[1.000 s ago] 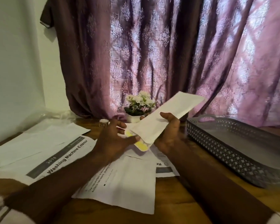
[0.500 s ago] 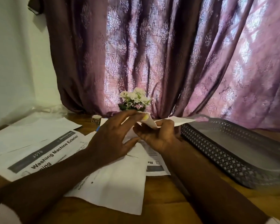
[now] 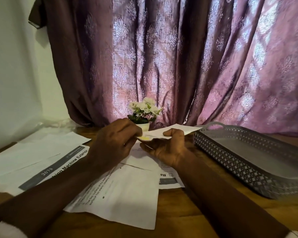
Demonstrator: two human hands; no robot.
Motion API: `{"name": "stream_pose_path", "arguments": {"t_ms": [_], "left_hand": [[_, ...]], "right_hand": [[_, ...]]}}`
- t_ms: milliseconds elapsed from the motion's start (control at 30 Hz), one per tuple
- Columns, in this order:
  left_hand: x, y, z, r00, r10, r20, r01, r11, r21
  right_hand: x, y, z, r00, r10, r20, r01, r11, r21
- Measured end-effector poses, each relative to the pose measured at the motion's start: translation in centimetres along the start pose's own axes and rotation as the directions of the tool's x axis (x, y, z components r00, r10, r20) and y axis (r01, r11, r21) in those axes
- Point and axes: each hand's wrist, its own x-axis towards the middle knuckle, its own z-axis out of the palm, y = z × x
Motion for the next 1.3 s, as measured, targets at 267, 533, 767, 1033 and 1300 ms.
{"name": "stream_pose_path", "arguments": {"t_ms": [267, 533, 767, 1033, 1300], "left_hand": [[-0.1, 0.7, 0.2, 0.984, 0.106, 0.143, -0.112, 0.993, 0.031], [-0.3, 1.7, 0.4, 0.973, -0.065, 0.222, 0.064, 0.998, 0.009], [-0.6, 2.3, 0.3, 0.940, -0.052, 0.337, 0.060, 0.998, -0.011], [-2.3, 2.1, 1.8, 0.830, -0.169, 0.532, 0.328, 0.919, -0.218], [-2.0, 4.0, 0.9, 0.716, -0.201, 0.669, 0.370, 0.922, -0.118]], "right_hand": [[0.0, 0.0, -0.1, 0.994, -0.060, -0.086, 0.059, 0.998, -0.018], [0.0, 0.3, 0.0, 0.996, -0.078, -0.040, 0.077, 0.996, -0.033], [-0.1, -0.1, -0.2, 0.999, -0.046, 0.006, 0.046, 0.999, 0.004], [0.1, -0.1, -0.6, 0.993, 0.047, 0.111, -0.039, 0.997, -0.070], [0.0, -0.1, -0.3, 0.963, -0.013, 0.270, 0.027, 0.998, -0.048]]}}
